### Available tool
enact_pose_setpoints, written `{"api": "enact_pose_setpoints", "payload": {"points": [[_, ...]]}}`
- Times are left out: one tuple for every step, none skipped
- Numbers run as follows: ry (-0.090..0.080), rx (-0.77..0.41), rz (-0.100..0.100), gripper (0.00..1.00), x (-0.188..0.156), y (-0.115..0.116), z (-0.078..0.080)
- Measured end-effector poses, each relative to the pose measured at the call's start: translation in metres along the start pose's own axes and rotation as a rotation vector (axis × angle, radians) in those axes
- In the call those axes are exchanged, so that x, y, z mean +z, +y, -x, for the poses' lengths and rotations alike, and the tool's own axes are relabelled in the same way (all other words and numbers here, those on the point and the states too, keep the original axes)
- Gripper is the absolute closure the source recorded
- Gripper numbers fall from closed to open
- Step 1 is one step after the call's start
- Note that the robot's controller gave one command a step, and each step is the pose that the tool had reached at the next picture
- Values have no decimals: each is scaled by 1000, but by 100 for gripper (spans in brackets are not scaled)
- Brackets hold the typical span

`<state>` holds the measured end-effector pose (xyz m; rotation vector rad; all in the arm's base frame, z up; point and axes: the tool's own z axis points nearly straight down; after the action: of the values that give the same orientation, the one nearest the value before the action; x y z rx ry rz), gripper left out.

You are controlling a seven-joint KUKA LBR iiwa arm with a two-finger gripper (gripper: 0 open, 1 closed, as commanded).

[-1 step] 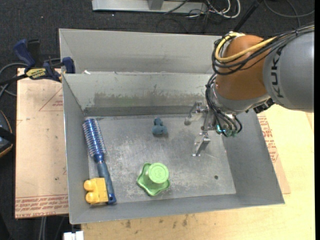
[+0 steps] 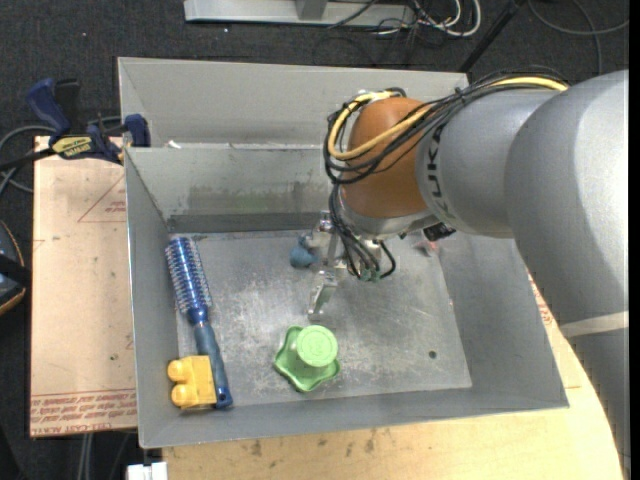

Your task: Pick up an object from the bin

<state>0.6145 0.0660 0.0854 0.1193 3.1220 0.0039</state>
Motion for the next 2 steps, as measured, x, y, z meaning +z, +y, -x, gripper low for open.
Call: {"api": "enact_pose_setpoints", "payload": {"points": [[13, 10, 6, 0, 9, -22, 39], [9, 94, 9, 0, 8, -38, 40]]}}
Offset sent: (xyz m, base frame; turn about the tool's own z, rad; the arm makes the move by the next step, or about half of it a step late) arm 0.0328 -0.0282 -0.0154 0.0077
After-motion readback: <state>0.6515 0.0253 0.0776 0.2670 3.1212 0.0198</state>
